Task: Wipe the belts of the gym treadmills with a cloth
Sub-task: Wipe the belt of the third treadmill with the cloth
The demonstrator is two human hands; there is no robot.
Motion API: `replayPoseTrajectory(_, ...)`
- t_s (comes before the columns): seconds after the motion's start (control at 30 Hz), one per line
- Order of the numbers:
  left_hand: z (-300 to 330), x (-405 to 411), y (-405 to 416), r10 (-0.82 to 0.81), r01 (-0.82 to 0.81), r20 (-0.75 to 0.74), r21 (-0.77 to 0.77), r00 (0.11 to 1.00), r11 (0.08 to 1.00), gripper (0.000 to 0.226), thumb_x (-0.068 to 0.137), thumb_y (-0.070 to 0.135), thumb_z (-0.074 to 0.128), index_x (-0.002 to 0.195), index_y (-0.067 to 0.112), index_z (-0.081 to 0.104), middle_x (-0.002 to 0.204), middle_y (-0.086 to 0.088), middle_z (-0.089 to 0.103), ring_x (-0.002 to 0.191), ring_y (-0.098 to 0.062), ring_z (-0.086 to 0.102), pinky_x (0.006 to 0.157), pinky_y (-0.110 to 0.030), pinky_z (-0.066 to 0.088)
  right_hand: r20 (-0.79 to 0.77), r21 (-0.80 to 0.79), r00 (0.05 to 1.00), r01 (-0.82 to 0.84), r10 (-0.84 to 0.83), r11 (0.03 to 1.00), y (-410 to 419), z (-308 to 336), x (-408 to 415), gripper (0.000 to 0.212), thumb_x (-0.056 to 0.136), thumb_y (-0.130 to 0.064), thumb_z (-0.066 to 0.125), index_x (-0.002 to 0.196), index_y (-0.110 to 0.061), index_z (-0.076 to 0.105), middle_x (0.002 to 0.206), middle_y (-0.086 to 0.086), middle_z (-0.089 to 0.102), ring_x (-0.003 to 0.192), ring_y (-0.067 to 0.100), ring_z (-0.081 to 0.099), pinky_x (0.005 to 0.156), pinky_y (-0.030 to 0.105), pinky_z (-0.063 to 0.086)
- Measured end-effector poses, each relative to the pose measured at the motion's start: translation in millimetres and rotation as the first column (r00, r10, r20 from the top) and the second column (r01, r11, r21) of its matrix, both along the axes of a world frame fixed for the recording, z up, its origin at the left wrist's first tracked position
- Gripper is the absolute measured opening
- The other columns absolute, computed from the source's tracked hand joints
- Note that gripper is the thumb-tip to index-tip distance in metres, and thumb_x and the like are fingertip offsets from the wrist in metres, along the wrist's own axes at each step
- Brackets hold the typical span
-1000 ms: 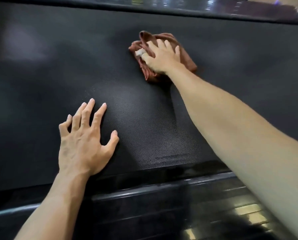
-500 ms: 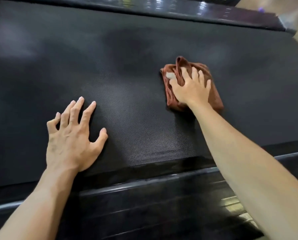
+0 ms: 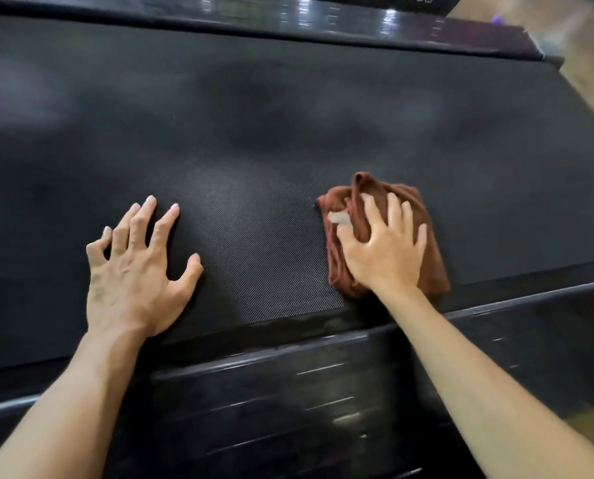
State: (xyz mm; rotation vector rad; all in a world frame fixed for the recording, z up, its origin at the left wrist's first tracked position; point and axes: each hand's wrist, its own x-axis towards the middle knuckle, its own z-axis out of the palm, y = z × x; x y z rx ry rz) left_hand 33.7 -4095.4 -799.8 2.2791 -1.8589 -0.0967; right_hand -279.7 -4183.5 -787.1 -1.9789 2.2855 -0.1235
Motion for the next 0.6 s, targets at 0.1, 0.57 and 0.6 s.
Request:
replayPoseTrajectory(0.1, -0.1, 0.9, -1.1, -0.002, 0.002, 0.006, -0.002, 1.000, 1.000, 0.081, 0.088, 0.066, 0.025, 0.159, 0.028, 0.031, 0.168, -0.001, 0.020, 0.156, -0.018, 0.013, 0.119, -0.049, 0.015, 0.055, 0.016, 0.990, 0.130, -0.131, 0.991, -54.8, 2.5, 3.2, 0.086, 0.090, -0.082, 0.023, 0.163, -0.037, 0.026, 0.174, 0.005, 0.011, 0.160, 0.028, 0.001, 0.127, 0.059, -0.002)
replayPoseTrajectory(0.57, -1.5, 2.1, -1.1, -0.004, 0.004, 0.009, -0.001, 1.000, 1.000, 0.082, 0.087, 0.067, 0.024, 0.159, 0.028, 0.030, 0.169, -0.001, 0.018, 0.157, -0.018, 0.012, 0.119, -0.049, 0.016, 0.010, -0.035, 0.958, -0.285, 0.285, 0.958, 16.2, -2.0, 63.9, 0.083, 0.088, -0.078, 0.021, 0.161, -0.041, 0.028, 0.173, 0.003, 0.015, 0.160, 0.026, 0.005, 0.128, 0.057, 0.003)
replayPoseTrajectory(0.6, -1.5, 1.6, -1.0, -0.005, 0.005, 0.009, -0.002, 1.000, 1.000, 0.081, 0.087, 0.067, 0.024, 0.159, 0.028, 0.030, 0.169, 0.000, 0.018, 0.157, -0.018, 0.012, 0.120, -0.049, 0.016, 0.008, -0.024, 0.975, -0.222, 0.222, 0.975, 19.6, -2.4, 55.3, 0.083, 0.088, -0.080, 0.021, 0.161, -0.042, 0.027, 0.173, 0.002, 0.015, 0.160, 0.025, 0.004, 0.128, 0.057, 0.002)
